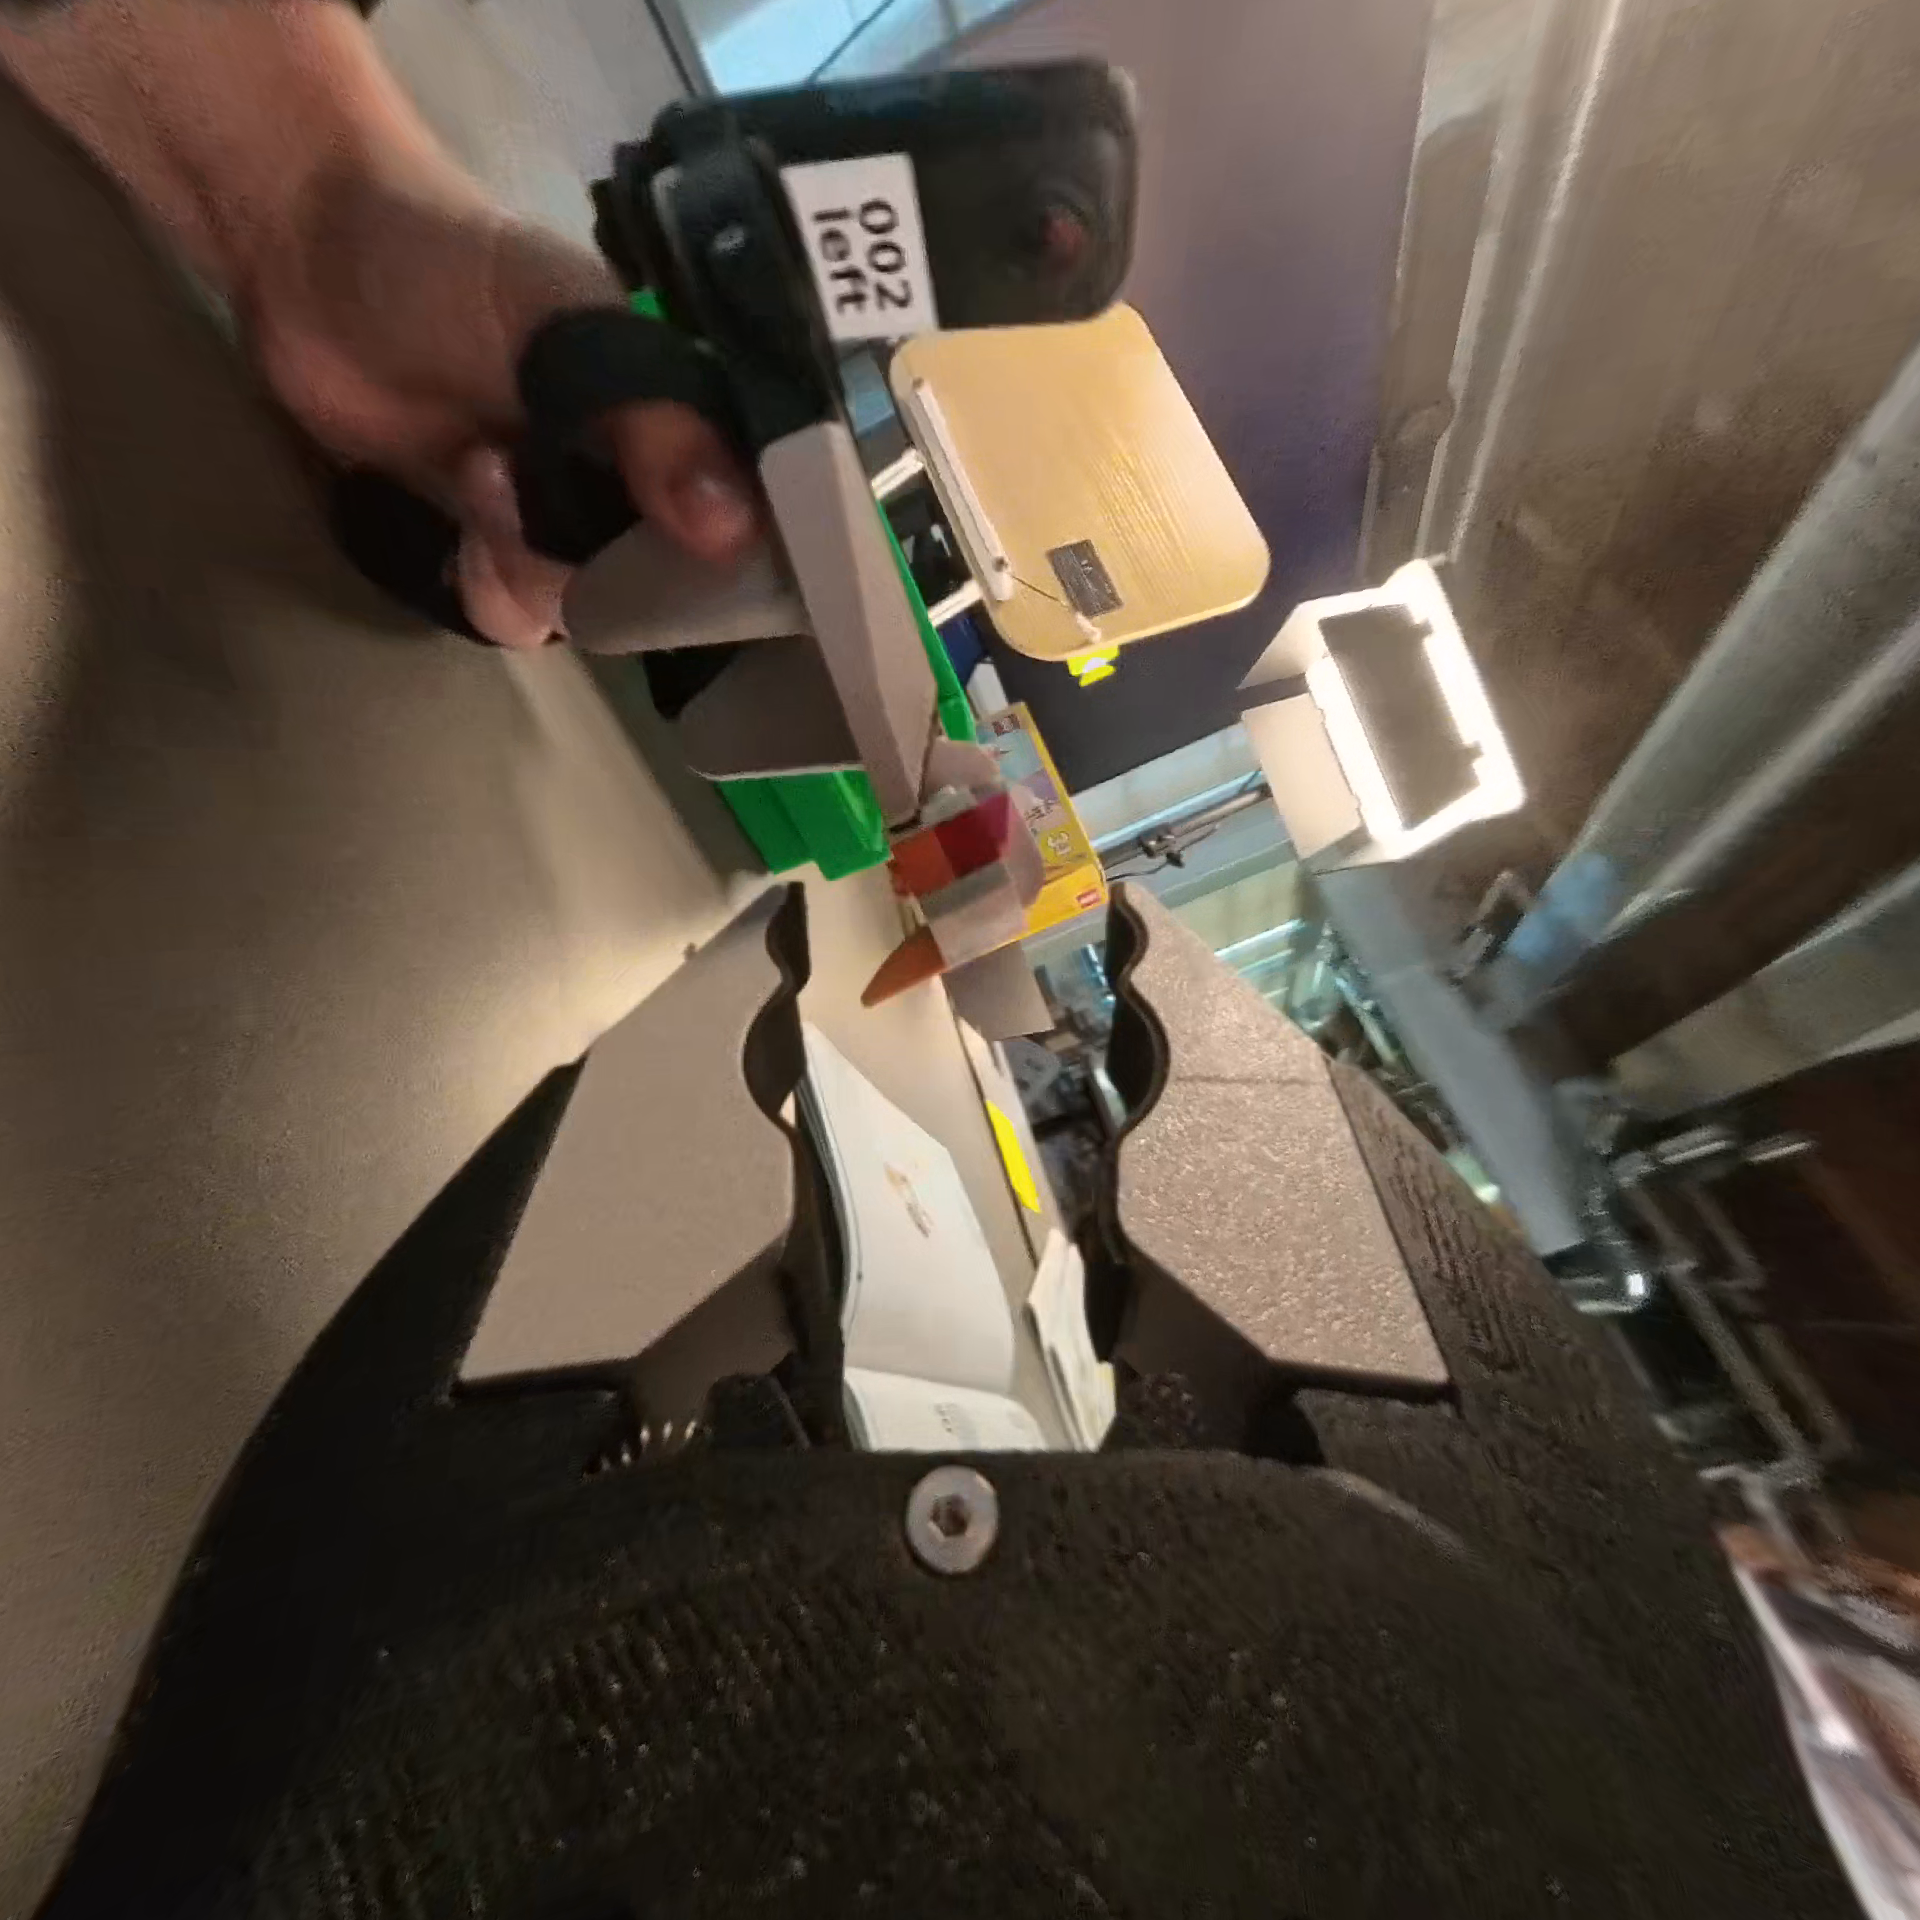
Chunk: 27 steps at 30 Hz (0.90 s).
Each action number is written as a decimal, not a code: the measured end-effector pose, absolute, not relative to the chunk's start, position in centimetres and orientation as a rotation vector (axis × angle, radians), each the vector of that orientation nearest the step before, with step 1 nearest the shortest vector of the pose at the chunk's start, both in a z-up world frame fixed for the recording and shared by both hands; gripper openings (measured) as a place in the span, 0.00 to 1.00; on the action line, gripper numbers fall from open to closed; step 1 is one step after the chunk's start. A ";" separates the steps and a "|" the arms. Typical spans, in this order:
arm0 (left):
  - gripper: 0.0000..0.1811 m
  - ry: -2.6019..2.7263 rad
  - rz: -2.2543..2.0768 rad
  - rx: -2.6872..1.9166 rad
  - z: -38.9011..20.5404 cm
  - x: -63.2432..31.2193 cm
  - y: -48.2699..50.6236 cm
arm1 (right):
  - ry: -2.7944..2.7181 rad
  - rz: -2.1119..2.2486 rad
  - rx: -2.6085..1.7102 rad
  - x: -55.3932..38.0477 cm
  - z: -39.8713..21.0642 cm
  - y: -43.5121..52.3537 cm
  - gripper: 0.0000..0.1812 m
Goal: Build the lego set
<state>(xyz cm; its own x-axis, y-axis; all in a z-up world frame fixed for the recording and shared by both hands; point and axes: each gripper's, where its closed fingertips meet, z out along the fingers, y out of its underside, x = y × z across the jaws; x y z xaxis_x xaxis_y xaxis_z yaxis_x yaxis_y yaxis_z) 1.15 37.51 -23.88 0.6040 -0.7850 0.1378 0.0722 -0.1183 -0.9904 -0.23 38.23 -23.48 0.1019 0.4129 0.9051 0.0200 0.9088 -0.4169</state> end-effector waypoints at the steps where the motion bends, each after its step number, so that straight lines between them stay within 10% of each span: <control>1: 0.18 0.628 -0.826 -1.539 -24.1 1.2 37.5 | -1.456 0.265 -0.342 -0.4 -23.7 38.1 0.29; 15: 0.26 0.541 -0.678 -1.497 -23.4 0.5 38.5 | -1.339 0.217 -0.571 -1.5 -22.9 40.3 0.16; 27: 0.28 0.524 -0.453 -1.426 -22.5 -0.6 38.9 | -1.196 1.278 -1.019 -1.2 -21.2 39.7 0.16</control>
